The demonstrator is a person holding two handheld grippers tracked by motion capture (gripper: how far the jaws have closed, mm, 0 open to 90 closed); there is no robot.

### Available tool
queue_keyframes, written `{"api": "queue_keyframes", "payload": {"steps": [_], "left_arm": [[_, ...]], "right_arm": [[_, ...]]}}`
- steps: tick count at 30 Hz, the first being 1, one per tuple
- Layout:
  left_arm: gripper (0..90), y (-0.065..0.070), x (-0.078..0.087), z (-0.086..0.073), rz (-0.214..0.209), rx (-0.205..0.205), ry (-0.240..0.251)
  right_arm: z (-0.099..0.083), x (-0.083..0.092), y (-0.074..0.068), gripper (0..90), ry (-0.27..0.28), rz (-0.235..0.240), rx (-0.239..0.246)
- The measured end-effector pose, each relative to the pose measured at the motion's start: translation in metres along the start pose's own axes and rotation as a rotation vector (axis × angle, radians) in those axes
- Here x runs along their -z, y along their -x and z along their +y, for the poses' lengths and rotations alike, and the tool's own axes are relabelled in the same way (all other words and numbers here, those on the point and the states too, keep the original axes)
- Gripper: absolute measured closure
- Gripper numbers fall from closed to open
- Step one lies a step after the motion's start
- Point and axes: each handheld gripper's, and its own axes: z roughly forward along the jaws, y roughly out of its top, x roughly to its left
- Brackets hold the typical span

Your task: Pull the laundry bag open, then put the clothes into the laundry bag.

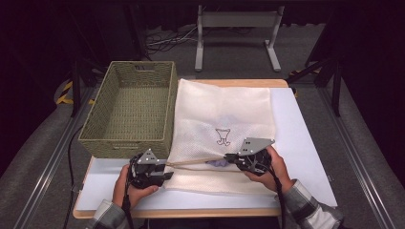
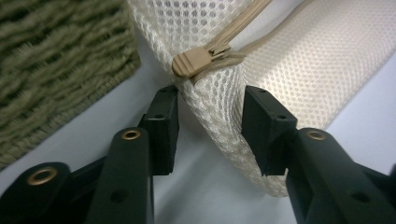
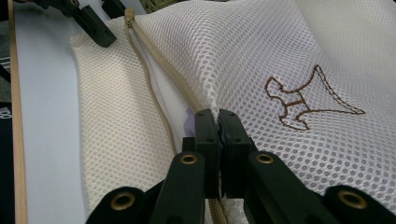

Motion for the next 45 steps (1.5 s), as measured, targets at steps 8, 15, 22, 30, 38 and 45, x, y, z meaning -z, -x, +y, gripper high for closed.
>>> {"api": "queue_keyframes", "payload": {"steps": [8,15,22,30,38,45], "left_arm": [[84.1,-0.002,-0.002,0.002,-0.019,-0.020,0.000],[85.3,0.001,0.000,0.002,-0.005,-0.035,0.004],[86.0,0.005,0.001,0.003,0.023,-0.069,0.003],[86.2,0.004,0.003,0.002,0.014,-0.067,0.017],[86.2,0.007,0.005,0.002,0.020,-0.076,0.024],[86.2,0.010,0.007,0.001,0.023,-0.085,0.030]], "right_arm": [[-0.002,0.001,-0.001,87.7,0.006,0.001,-0.002],[-0.006,-0.003,0.000,87.6,-0.024,0.011,-0.010],[-0.011,-0.012,0.001,87.3,-0.083,0.016,-0.009],[-0.015,-0.018,0.002,86.3,-0.093,0.023,-0.021],[-0.017,-0.021,0.001,86.5,-0.109,0.016,-0.010],[-0.017,-0.020,0.001,85.4,-0.117,0.016,-0.007]]}}
